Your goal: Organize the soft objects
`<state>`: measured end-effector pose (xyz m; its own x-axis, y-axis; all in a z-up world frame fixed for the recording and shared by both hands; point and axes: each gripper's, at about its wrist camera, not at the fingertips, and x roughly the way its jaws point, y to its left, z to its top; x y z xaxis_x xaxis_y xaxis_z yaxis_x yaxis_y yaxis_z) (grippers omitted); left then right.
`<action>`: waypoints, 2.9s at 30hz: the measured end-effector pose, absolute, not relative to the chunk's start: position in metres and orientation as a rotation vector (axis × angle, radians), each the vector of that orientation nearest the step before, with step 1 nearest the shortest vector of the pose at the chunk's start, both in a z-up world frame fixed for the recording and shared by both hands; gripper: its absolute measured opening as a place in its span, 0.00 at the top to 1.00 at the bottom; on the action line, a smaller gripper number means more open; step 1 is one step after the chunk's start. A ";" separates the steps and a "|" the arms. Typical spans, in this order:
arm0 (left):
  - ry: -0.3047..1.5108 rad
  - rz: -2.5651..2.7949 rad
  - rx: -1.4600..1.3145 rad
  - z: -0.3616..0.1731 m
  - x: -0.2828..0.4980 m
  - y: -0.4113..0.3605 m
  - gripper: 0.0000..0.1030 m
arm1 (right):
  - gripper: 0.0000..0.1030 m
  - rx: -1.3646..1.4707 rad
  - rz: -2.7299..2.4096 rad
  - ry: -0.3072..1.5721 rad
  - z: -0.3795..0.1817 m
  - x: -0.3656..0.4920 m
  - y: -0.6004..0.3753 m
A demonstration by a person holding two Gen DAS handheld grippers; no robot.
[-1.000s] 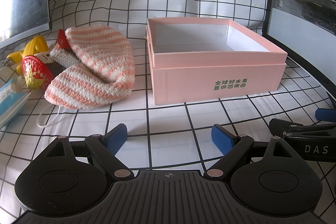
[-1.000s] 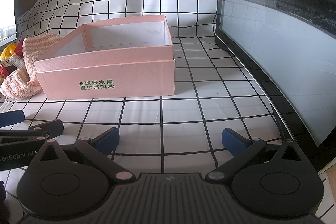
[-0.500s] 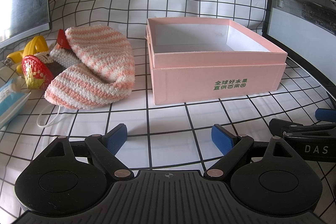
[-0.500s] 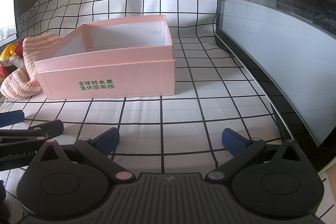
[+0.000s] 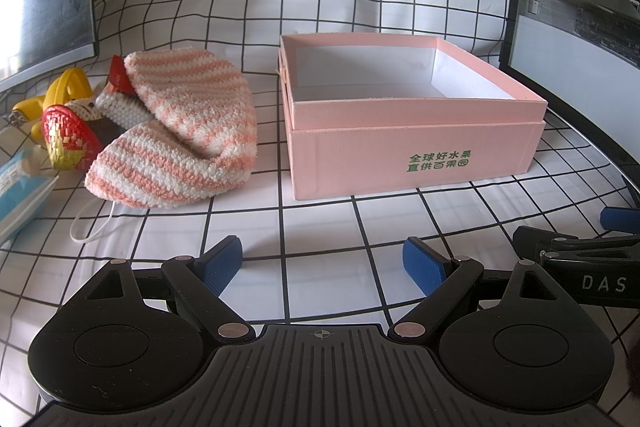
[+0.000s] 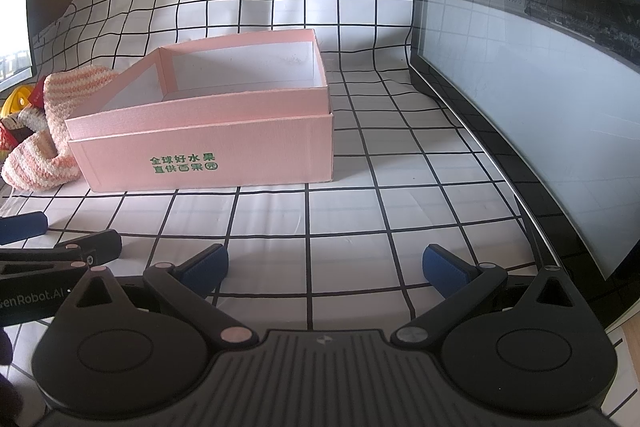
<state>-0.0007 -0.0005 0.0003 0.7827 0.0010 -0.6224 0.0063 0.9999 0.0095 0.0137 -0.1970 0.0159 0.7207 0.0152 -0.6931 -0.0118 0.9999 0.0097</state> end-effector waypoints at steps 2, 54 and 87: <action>0.663 -0.013 -0.009 0.001 -0.003 0.004 0.14 | 0.00 0.004 0.020 0.769 0.015 0.014 -0.197; 0.645 0.188 -0.504 0.049 -0.100 0.287 0.56 | 0.05 -0.386 0.561 0.656 0.102 0.004 0.004; 0.886 -0.322 -0.360 0.080 -0.095 0.170 0.56 | 0.51 -0.368 0.719 0.727 0.137 0.002 0.010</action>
